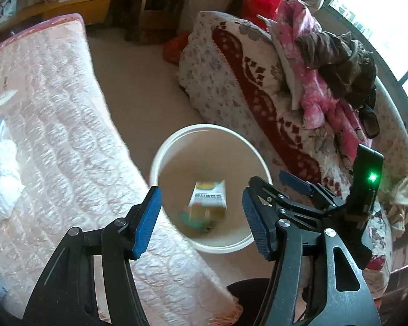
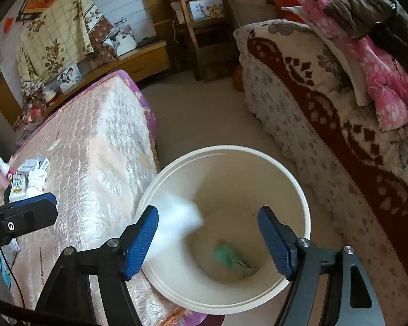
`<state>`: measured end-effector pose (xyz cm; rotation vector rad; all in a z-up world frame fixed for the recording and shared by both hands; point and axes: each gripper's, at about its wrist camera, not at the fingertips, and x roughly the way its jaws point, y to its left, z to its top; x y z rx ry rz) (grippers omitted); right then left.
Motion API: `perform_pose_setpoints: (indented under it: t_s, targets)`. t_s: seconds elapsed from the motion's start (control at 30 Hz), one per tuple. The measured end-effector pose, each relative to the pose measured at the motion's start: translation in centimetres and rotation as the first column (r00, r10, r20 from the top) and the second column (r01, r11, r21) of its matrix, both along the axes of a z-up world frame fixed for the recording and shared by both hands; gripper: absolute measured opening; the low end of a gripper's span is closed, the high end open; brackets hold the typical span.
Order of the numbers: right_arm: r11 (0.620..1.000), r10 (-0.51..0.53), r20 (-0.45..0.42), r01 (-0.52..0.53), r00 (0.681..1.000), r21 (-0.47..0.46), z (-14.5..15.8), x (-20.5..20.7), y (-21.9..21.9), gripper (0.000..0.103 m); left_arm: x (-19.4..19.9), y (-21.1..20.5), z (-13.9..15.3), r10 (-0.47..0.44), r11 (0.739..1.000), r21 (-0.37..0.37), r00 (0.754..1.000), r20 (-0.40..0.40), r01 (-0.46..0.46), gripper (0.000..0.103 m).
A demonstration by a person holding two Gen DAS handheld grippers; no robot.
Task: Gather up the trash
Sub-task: 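Carry the cloth and box over the white bucket and open both grippers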
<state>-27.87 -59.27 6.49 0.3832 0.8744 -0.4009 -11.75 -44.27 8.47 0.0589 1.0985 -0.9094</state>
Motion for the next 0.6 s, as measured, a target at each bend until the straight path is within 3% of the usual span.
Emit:
perform_pose_setpoints:
  t_s: [0.23, 0.6]
  targets:
    - [1.000, 0.029, 0.012, -0.029, 1.000, 0.007, 0.2, 0.6, 1.6, 0.073, -0.2, 2.4, 0.7, 0.081, 0.994, 0.057, 0.988, 0.130, -0.090, 0.060]
    - [0.996, 0.075, 0.051, -0.073, 0.996, -0.042, 2.5, 1.7, 5.3, 0.073, 0.3, 7.8, 2.1, 0.203, 0.972, 0.069, 0.952, 0.228, -0.223, 0.060]
